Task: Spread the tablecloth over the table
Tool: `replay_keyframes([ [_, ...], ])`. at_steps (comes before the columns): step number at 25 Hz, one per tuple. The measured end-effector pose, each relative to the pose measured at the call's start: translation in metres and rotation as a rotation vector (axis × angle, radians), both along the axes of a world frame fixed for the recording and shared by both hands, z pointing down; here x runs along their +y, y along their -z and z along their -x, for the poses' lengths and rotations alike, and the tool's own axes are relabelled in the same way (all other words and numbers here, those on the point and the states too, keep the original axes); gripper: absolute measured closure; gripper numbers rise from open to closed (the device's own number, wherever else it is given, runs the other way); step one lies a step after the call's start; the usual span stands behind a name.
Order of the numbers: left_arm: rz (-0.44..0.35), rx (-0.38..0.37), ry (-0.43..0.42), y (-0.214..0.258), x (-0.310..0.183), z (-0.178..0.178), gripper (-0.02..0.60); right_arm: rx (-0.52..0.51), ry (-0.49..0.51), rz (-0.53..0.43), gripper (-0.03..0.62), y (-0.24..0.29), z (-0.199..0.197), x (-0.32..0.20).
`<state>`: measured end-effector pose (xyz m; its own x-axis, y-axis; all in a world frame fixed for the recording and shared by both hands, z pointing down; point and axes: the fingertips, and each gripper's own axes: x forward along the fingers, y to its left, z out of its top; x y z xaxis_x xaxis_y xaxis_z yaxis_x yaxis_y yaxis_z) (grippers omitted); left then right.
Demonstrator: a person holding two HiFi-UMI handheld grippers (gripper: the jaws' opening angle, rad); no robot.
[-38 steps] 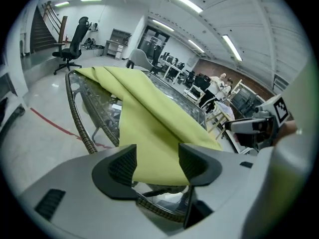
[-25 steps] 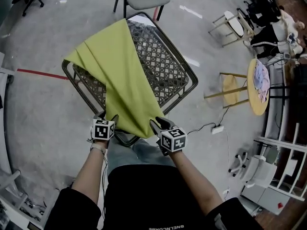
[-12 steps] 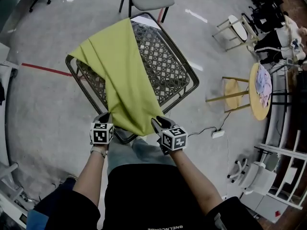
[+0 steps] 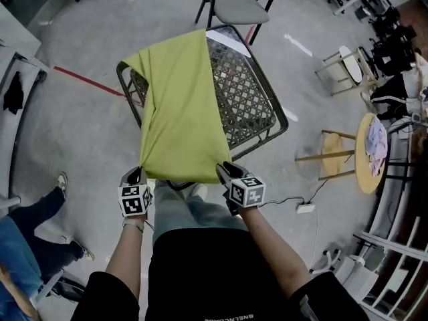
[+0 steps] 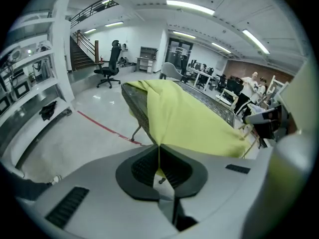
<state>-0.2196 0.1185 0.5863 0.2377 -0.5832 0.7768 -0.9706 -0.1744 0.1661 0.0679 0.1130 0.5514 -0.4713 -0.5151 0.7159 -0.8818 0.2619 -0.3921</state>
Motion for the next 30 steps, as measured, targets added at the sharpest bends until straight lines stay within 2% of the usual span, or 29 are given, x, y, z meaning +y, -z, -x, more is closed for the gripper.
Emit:
replay_keyframes([
  [14, -0.017, -0.024, 0.306, 0.003, 0.091, 0.044, 0.566, 0.007, 0.245, 0.015, 0.471, -0.018, 0.049, 0.016],
  [22, 0.018, -0.024, 0.474, -0.011, 0.135, 0.075, 0.566, 0.033, 0.368, 0.065, 0.47, -0.035, 0.07, 0.019],
  [26, 0.048, -0.031, 0.513, -0.017, 0.148, 0.087, 0.566, 0.033, 0.4, 0.071, 0.47, -0.034, 0.077, 0.019],
  [30, 0.065, 0.002, 0.511, -0.024, 0.15, 0.079, 0.563, 0.035, 0.414, 0.069, 0.47, -0.035, 0.077, 0.016],
])
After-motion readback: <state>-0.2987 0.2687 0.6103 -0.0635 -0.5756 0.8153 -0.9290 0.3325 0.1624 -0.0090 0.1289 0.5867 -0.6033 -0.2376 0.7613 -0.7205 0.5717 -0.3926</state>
